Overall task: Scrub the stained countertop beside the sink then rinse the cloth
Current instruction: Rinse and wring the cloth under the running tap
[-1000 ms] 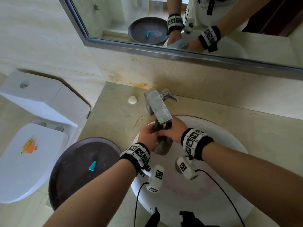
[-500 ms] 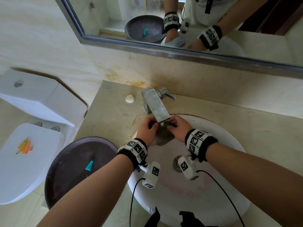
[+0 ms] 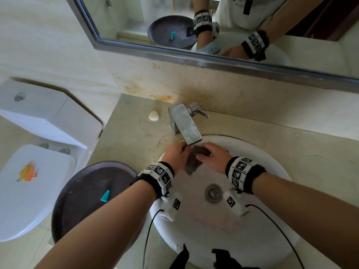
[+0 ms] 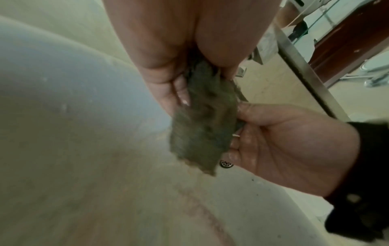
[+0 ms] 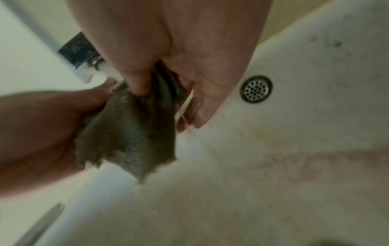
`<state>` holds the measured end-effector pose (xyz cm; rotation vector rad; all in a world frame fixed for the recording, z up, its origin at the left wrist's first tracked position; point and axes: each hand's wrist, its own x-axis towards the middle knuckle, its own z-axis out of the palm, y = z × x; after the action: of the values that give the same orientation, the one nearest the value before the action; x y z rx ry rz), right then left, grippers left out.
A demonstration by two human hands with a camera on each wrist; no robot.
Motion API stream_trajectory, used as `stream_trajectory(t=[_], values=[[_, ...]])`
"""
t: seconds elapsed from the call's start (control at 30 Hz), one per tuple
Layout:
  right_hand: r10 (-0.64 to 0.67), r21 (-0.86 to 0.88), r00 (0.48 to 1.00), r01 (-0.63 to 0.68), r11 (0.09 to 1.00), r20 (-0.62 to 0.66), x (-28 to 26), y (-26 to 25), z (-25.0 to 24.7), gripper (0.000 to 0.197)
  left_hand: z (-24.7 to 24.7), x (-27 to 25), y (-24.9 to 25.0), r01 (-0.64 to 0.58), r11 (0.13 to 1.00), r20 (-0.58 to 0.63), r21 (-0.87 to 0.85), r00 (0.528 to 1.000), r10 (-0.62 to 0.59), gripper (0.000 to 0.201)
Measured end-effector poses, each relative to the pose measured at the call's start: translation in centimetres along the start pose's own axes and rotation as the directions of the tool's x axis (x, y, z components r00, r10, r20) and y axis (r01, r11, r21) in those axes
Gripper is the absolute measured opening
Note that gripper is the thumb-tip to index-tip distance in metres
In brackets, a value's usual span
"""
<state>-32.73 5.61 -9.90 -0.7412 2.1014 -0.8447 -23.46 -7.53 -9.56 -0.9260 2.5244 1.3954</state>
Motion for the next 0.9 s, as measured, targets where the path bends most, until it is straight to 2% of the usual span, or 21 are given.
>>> stream_trajectory(t=[0.07,0.13,0.2,0.27,0.3,0.37,0.43,0.53,0.6,0.67,0.73,0.8,0.9], values=[[0.072,0.078,0.996,-0.069,0.995,-0.044,0.5,0.5,0.3,0.016,0.4,-0.2,-0.1,0.023,0.996,0.018,-0.091,1.000,-0.022,0.022],[0.159,0.111,0.981,-0.147,0.983,-0.115,1.0,0.9,0.6,0.016,0.7,-0.4,-0.5,0.074,0.987,0.064,-0.144,0.996,-0.065,0.031],[0.196,0.098,0.966,-0.182,0.978,-0.167,1.2,1.1,0.8,0.020,1.1,-0.5,-1.0,0.074,0.996,0.082,-0.054,0.994,-0.069,0.023],[0.197,0.110,0.969,-0.182,0.977,-0.148,1.1,0.7,1.3,0.024,1.4,-0.2,-0.7,0.052,0.998,0.041,0.031,0.998,-0.053,0.009],[0.191,0.112,0.971,-0.176,0.978,-0.142,1.1,0.5,1.6,0.028,1.6,0.0,-0.4,0.047,0.999,0.010,0.000,0.999,-0.047,0.012],[0.179,0.102,0.973,-0.165,0.981,-0.146,1.1,0.0,2.1,0.034,2.3,0.2,0.5,0.075,0.977,0.015,-0.201,0.997,-0.073,0.021],[0.161,0.059,0.974,-0.153,0.986,-0.160,1.2,-0.4,2.2,0.040,3.0,0.6,1.2,0.093,0.960,0.034,-0.263,0.996,-0.087,0.030],[0.175,-0.054,0.974,-0.184,0.981,-0.143,1.7,-0.9,2.0,0.050,3.3,0.9,1.2,0.188,0.961,0.037,-0.201,0.982,-0.184,0.035],[0.198,-0.053,0.975,-0.204,0.978,-0.102,1.6,-1.4,1.8,0.053,3.2,0.9,1.2,0.220,0.970,0.036,-0.106,0.975,-0.218,0.036],[0.204,0.000,0.977,-0.205,0.979,-0.066,1.6,-1.2,1.8,0.045,3.0,0.9,0.8,0.176,0.984,0.055,0.012,0.983,-0.176,0.034],[0.216,0.073,0.975,-0.213,0.974,-0.048,1.8,-0.3,1.9,0.033,2.7,1.2,-0.1,0.138,0.990,0.105,0.023,0.985,-0.140,0.028],[0.236,0.132,0.972,-0.233,0.964,-0.007,1.8,0.5,1.9,0.027,2.7,1.1,-0.9,0.123,0.992,0.100,0.002,0.987,-0.123,0.025],[0.208,0.046,0.977,-0.206,0.977,-0.047,1.8,1.0,1.7,0.027,2.9,0.7,-1.4,0.072,0.993,0.099,0.093,0.992,-0.081,0.033]])
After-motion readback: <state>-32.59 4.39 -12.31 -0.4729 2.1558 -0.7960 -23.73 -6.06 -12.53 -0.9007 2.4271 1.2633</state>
